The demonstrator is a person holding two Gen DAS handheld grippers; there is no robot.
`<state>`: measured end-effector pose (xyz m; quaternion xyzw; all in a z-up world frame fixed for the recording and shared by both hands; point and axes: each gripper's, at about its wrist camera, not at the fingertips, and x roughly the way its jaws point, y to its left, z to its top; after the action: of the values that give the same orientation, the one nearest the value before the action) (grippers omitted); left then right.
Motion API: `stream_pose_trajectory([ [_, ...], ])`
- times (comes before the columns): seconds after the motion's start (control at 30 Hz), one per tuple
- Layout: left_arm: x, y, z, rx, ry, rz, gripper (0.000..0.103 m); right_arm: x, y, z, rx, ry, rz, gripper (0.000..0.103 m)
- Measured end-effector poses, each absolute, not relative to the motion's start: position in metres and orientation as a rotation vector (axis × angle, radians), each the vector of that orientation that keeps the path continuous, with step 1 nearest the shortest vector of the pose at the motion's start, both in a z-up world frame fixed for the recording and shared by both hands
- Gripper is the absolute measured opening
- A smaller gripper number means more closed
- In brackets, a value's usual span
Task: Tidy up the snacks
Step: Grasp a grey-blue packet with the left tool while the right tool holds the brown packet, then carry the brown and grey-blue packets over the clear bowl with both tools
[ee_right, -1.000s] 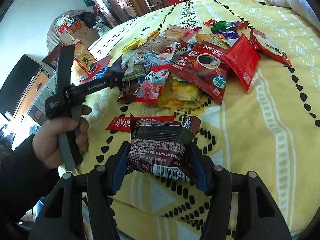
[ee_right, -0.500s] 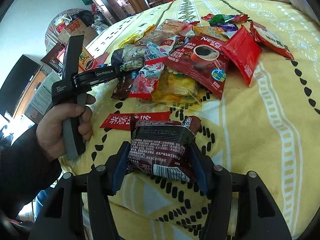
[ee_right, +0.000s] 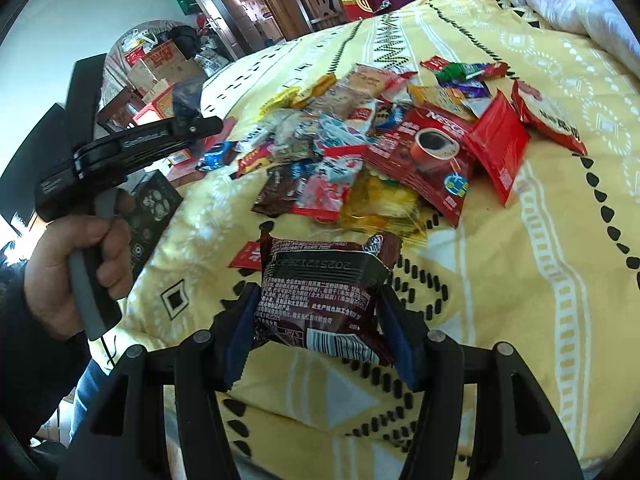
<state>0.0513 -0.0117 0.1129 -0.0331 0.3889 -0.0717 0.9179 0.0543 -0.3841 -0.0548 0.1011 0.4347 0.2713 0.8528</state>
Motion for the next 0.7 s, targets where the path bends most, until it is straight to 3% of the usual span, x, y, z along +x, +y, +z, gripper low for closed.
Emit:
stream_pose_trajectory([
  [0.7,-0.012,0.048,0.188,-0.113,0.647,-0.069,0.031,0.019,-0.337,0.023,0.126,0.808,0.643,0.062],
])
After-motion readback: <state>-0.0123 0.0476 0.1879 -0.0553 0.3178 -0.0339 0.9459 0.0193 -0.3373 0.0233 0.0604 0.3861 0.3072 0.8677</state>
